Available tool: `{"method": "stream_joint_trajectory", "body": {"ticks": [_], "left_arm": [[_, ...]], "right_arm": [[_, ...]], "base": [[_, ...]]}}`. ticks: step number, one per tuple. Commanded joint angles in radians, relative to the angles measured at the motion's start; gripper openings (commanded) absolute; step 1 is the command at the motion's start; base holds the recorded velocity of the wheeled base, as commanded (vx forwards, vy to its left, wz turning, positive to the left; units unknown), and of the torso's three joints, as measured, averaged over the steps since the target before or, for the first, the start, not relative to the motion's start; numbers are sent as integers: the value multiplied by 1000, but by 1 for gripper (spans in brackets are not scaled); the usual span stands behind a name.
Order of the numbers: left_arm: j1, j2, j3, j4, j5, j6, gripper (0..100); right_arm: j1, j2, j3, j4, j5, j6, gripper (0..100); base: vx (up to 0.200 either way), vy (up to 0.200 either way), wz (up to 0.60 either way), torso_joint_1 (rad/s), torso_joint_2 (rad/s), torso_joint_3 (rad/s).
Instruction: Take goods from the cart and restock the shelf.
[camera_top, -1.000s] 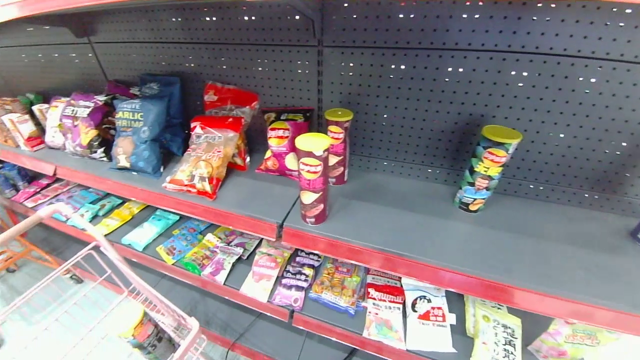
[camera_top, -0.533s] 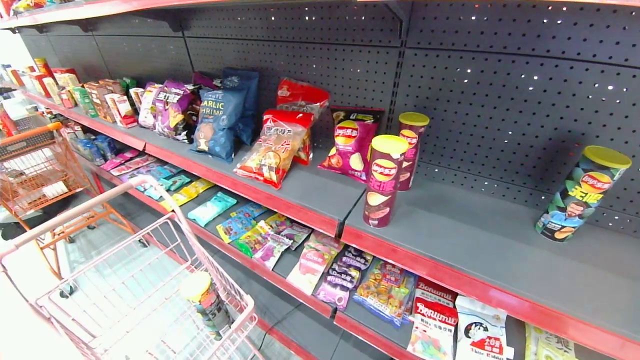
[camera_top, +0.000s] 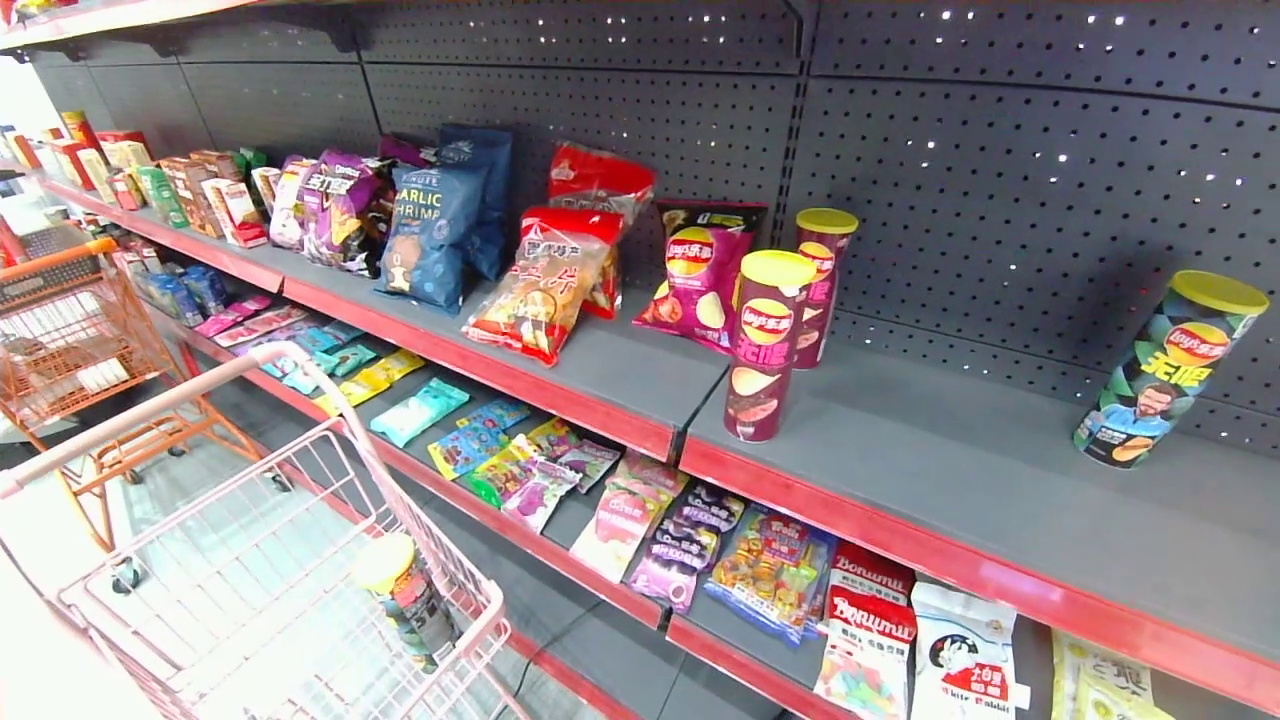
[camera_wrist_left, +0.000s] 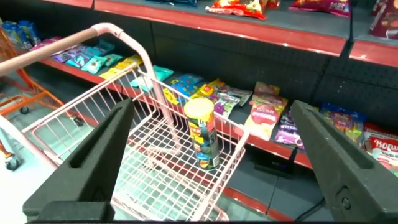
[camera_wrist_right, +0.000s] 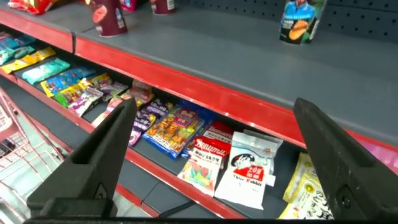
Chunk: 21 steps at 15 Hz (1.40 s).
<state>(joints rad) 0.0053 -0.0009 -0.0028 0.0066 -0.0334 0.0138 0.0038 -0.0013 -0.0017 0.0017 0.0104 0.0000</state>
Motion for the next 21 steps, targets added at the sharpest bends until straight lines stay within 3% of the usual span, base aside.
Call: {"method": "stream_joint_trajectory", "body": {"ticks": [1,21], "left_arm": [[1,1,0,0,0,0,100],[1,1,0,0,0,0,100]], "right_arm": [[1,1,0,0,0,-2,100],[1,1,0,0,0,-2,100]], "base": [[0,0,0,-144,339,198],[0,0,0,-159,392,230]]}}
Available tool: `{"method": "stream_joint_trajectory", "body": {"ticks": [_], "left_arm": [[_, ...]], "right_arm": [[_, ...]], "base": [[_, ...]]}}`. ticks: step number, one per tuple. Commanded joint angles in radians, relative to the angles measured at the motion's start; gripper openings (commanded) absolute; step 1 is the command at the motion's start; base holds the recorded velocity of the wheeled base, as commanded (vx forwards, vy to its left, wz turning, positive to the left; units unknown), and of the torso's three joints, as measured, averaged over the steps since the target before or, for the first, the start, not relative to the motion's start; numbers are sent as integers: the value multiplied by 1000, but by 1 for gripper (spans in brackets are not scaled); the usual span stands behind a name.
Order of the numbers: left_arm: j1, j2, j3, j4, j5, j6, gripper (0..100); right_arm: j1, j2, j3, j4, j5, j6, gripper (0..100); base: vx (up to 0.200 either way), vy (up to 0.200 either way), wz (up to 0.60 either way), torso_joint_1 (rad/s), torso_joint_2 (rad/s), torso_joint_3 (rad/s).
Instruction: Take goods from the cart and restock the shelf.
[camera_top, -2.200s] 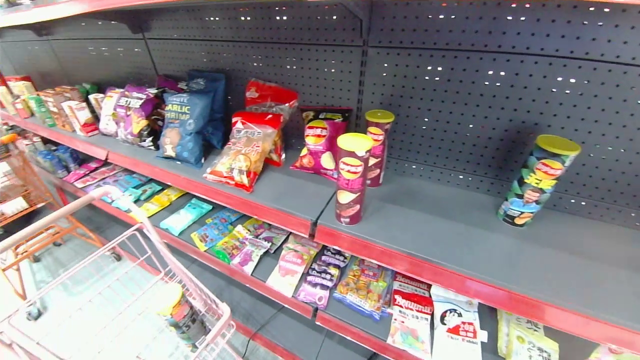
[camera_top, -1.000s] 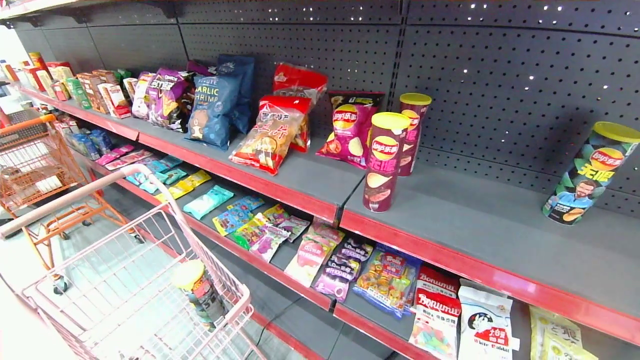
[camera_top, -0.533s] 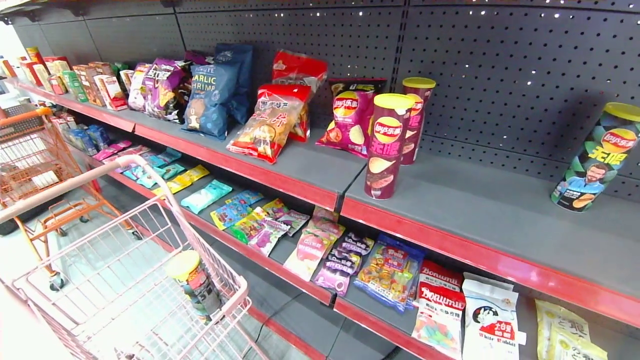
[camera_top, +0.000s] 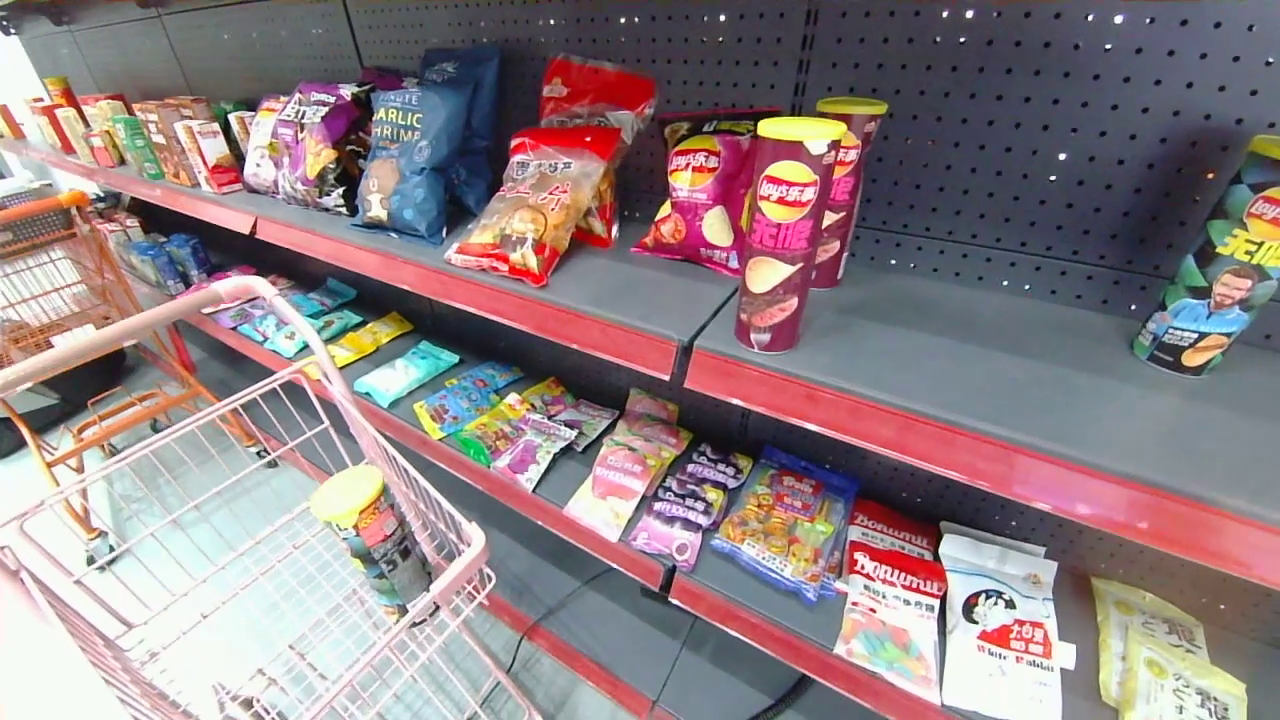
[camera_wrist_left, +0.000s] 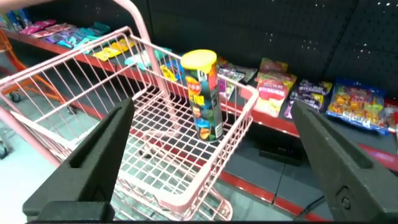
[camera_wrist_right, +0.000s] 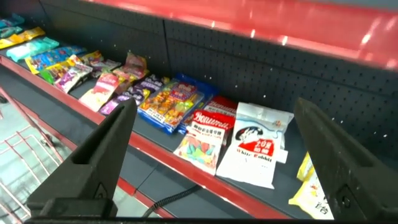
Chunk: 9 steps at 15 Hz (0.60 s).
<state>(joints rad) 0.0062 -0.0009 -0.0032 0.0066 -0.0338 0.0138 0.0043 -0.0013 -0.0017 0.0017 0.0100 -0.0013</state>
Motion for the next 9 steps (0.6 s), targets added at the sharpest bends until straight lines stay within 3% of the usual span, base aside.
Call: {"method": "stream_joint_trajectory", "body": {"ticks": [1,4,7,9], "left_arm": [[0,1,0,0,0,0,100],[0,1,0,0,0,0,100],[-2,2,0,0,-35,2,100],[1,15,-31,-14,0,-8,100]], "right_arm": [[0,1,0,0,1,0,100],[0,1,0,0,1,0,100],[0,1,0,0,1,1,100],[0,1,0,0,1,0,100]], "base": [[0,0,0,-207,549,349],[0,0,0,-181,517,329],[0,0,0,-54,158,103],[0,0,0,-9,28,16]]}}
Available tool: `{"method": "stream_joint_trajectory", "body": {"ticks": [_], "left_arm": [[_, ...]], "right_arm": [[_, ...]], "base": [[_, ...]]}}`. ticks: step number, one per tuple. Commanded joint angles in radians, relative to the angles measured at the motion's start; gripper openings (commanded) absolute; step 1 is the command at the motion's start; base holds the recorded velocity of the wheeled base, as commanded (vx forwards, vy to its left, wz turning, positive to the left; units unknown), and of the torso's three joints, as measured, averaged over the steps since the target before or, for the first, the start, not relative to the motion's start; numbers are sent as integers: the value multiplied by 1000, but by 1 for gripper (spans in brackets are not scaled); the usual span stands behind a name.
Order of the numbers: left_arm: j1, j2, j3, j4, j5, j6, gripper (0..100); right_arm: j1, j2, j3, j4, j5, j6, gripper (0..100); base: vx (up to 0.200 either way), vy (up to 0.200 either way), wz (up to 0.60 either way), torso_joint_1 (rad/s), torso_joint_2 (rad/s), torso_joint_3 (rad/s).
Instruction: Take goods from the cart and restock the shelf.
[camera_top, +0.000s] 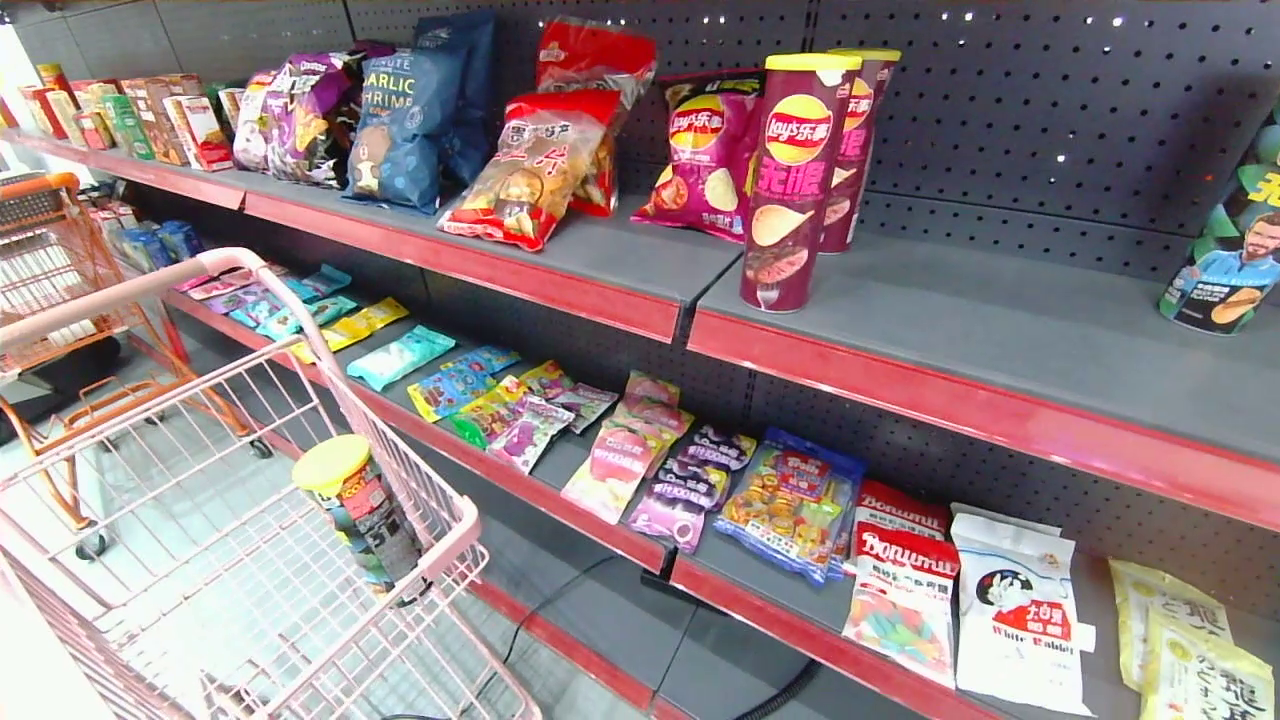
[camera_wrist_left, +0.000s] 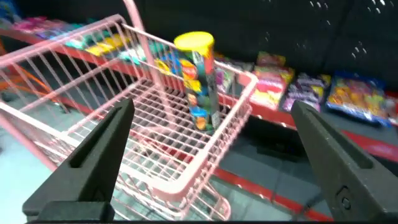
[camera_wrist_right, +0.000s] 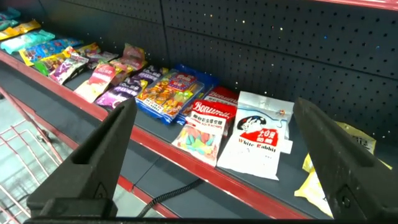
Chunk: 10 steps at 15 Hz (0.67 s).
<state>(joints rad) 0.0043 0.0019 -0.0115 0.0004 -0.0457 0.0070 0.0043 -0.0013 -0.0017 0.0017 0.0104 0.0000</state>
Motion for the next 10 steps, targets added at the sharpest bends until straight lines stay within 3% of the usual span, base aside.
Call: {"method": "stream_joint_trajectory", "body": {"ticks": [1,2,3,4,6,7,10], "left_arm": [[6,205,-211,-25,167,2,100],[6,406,-375,-27,331,-36,100],[0,477,-409,-31,379,-114,100],[0,544,-369,-36,369,-179,100],[-1,612,-301,-56,354,-182,100],[3,704,-301,-122,331,-191,100],[56,1038,-301,-487,230,-194,100]], "right_arm": [[0,1,0,0,-1,0,100],[0,1,0,0,-1,0,100],[0,1,0,0,-1,0,100],[0,1,0,0,0,-3,100],[-1,1,0,0,-1,0,100],[0,1,0,0,-1,0,100],[-1,1,0,0,-1,-3,100]], "base": [[0,0,0,0,0,0],[0,0,0,0,0,0],[0,0,0,0,0,0],[0,0,0,0,0,0],[0,0,0,0,0,0],[0,0,0,0,0,0],[0,0,0,0,0,0]]}}
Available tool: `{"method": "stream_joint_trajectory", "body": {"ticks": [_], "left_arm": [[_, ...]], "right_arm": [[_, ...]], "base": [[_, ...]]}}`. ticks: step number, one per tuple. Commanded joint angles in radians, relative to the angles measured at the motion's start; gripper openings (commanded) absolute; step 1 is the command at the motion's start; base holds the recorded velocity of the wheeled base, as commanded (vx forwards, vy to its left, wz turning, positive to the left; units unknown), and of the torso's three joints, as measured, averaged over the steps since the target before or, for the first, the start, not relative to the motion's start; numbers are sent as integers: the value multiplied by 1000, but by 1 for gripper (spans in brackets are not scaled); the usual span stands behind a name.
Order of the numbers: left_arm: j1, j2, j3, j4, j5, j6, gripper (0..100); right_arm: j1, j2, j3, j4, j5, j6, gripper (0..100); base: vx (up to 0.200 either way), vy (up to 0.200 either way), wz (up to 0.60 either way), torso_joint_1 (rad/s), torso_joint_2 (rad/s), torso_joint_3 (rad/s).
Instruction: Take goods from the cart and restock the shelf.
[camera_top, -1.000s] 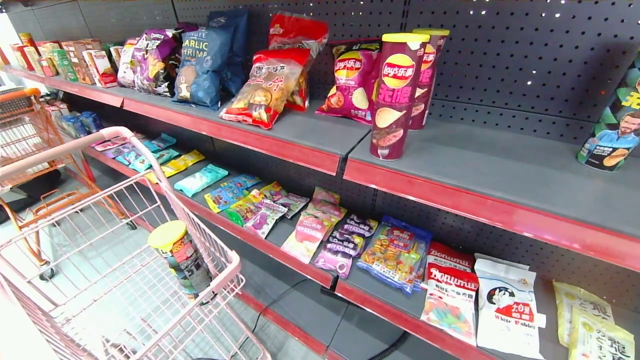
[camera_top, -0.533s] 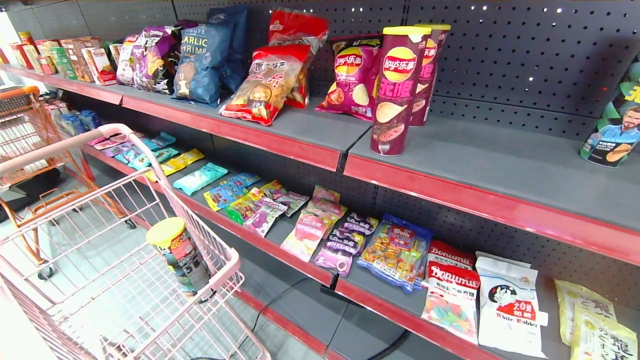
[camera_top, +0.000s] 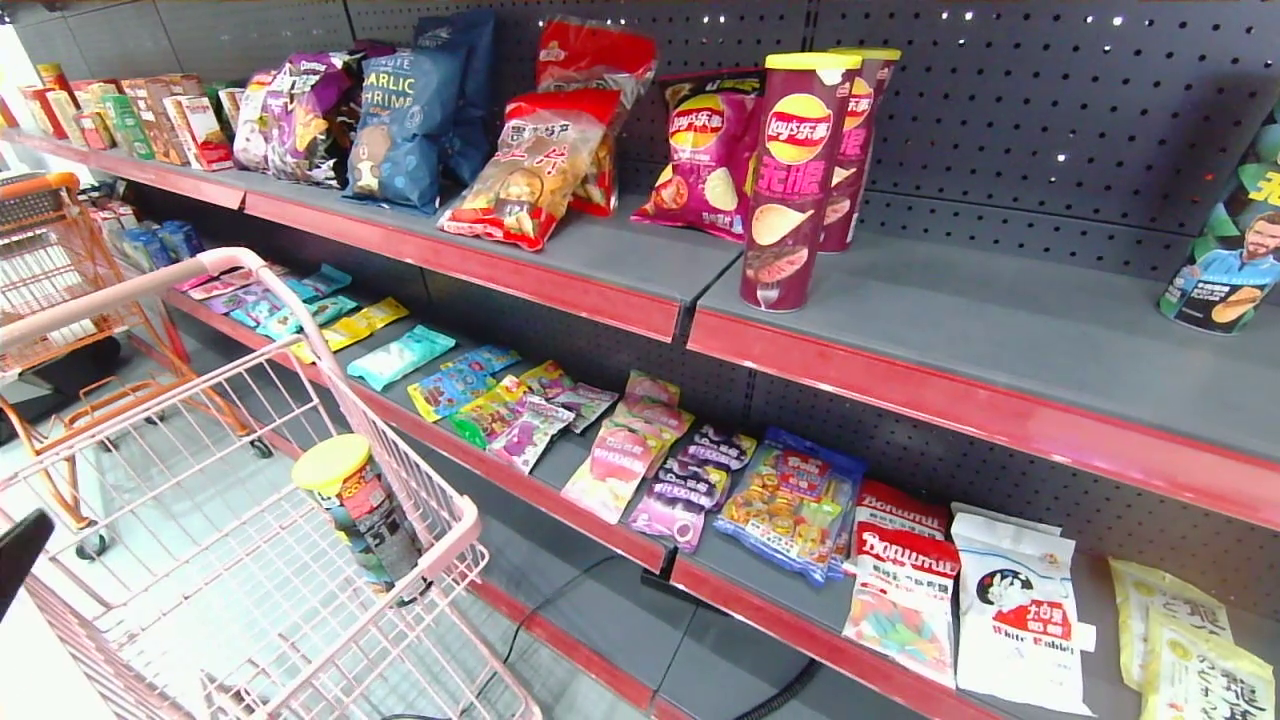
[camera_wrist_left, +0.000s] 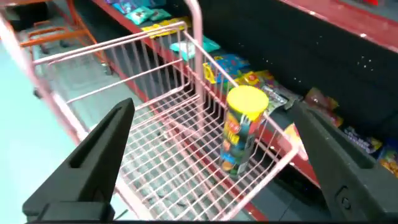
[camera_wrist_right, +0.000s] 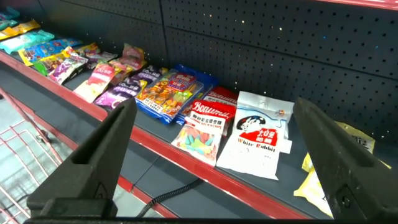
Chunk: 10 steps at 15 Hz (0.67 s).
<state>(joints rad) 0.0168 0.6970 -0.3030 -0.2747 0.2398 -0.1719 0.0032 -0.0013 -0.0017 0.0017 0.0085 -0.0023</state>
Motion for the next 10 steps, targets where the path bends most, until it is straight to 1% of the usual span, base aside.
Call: {"method": "stream_joint_trajectory", "body": {"ticks": [1,2,3,4,5,6,7,8,9,10], "left_arm": [[58,429,-5,-274,-100,8,100],[58,470,18,-311,-145,46,100],[58,492,42,-327,-203,84,100],[58,503,56,-328,-240,107,100],[58,519,76,-328,-274,123,100],[60,553,90,-330,-286,123,100],[60,553,90,-330,-286,123,100],[72,598,90,-353,-312,123,100],[91,641,88,-396,-353,140,100],[97,654,88,-408,-355,146,100]], "right_arm": [[0,1,0,0,1,-1,100],[1,1,0,0,1,-1,100],[0,1,0,0,1,-1,100],[1,1,0,0,1,-1,100],[0,1,0,0,1,-1,100],[0,1,0,0,1,-1,100],[0,1,0,0,1,-1,100],[0,1,0,0,1,-1,100],[1,1,0,0,1,-1,100],[0,1,0,0,1,-1,100]], "base": [[0,0,0,0,0,0],[0,0,0,0,0,0],[0,0,0,0,0,0],[0,0,0,0,0,0],[0,0,0,0,0,0],[0,0,0,0,0,0],[0,0,0,0,0,0],[0,0,0,0,0,0],[0,0,0,0,0,0],[0,0,0,0,0,0]]}}
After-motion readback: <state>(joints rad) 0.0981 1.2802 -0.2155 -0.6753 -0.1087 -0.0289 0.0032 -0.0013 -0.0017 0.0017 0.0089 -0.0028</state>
